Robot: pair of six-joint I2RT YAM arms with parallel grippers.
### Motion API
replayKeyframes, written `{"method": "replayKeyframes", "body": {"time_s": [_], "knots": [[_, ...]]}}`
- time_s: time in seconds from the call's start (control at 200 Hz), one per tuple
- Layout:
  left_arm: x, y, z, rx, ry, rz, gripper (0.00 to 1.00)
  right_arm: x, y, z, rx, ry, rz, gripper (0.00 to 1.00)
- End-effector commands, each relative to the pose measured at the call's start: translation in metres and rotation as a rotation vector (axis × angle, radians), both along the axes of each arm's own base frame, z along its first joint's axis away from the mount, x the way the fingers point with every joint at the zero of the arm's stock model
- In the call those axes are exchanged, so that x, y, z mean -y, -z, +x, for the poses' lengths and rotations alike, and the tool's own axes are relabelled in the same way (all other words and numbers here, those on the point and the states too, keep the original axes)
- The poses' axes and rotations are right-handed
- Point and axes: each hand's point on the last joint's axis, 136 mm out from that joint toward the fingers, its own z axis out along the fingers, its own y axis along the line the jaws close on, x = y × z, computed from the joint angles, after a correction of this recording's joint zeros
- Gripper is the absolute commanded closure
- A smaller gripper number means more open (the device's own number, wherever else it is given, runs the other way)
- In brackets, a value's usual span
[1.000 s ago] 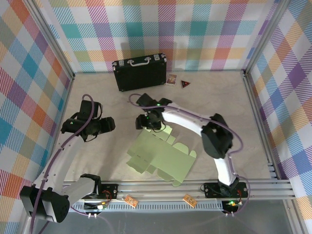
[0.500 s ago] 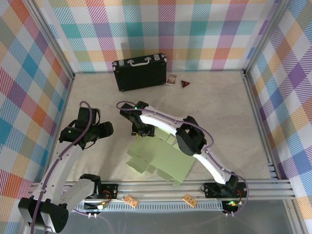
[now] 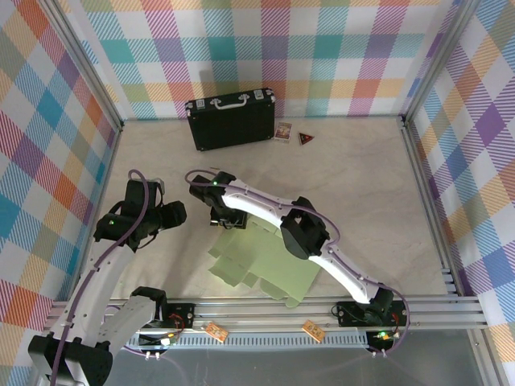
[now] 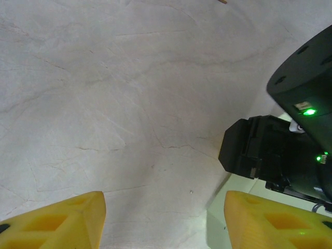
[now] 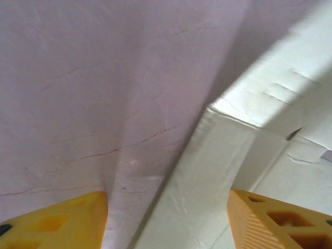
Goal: Fold the paper box
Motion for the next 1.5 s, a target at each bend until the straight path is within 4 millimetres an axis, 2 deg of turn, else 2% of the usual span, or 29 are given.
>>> {"method": "replayKeyframes", "body": {"time_s": [0.0,0.095,0.34,0.4,0.52,0.775,0.86,0.96,1.105,1.21,1.275,1.31,1.325,1.36,1.425,1.46,1.495], "knots": [[0.001,-0.002,0.001,0.026,0.018,-0.003,0.38,0.009,0.001,-0.012,-0.031,-0.001,-0.058,0.4],[0.003,-0.001,0.0,0.026,0.027,-0.002,0.38,0.021,-0.004,-0.018,-0.034,-0.034,-0.115,0.43],[0.007,-0.002,-0.001,0.029,0.048,-0.001,0.38,0.054,0.005,-0.052,-0.099,-0.121,-0.159,0.7],[0.008,-0.001,-0.002,0.026,0.05,0.0,0.38,0.06,0.003,-0.054,-0.084,-0.121,-0.151,0.75],[0.009,0.0,-0.002,0.022,0.055,0.004,0.38,0.064,-0.005,-0.052,-0.054,-0.125,-0.142,0.79],[0.011,0.002,-0.003,0.018,0.068,0.021,0.38,0.074,-0.022,-0.049,0.005,-0.143,-0.133,0.96],[0.011,0.002,-0.004,0.016,0.07,0.025,0.38,0.082,-0.03,-0.048,0.031,-0.148,-0.156,0.93],[0.011,0.003,-0.004,0.015,0.072,0.027,0.38,0.092,-0.039,-0.047,0.057,-0.142,-0.195,0.69],[0.012,0.002,-0.004,0.016,0.074,0.027,0.38,0.098,-0.061,-0.047,0.165,-0.153,-0.248,0.51],[0.013,0.003,-0.004,0.013,0.076,0.026,0.38,0.104,-0.073,-0.046,0.225,-0.143,-0.26,0.48],[0.013,0.003,-0.004,0.012,0.081,0.026,0.38,0.107,-0.077,-0.045,0.246,-0.139,-0.25,0.34],[0.013,0.003,-0.004,0.013,0.08,0.026,0.38,0.109,-0.077,-0.046,0.251,-0.123,-0.243,0.18],[0.013,0.003,-0.004,0.013,0.081,0.027,0.38,0.11,-0.077,-0.047,0.251,-0.118,-0.235,0.14],[0.014,0.003,-0.004,0.013,0.082,0.024,0.38,0.109,-0.077,-0.047,0.255,-0.112,-0.213,0.18],[0.014,0.002,-0.004,0.016,0.085,0.025,0.38,0.118,-0.082,-0.05,0.275,-0.024,-0.194,0.44],[0.014,0.002,-0.004,0.017,0.084,0.025,0.38,0.121,-0.081,-0.05,0.276,0.009,-0.179,0.46],[0.013,0.001,-0.004,0.017,0.082,0.026,0.38,0.114,-0.078,-0.049,0.268,-0.022,-0.14,0.48]]}}
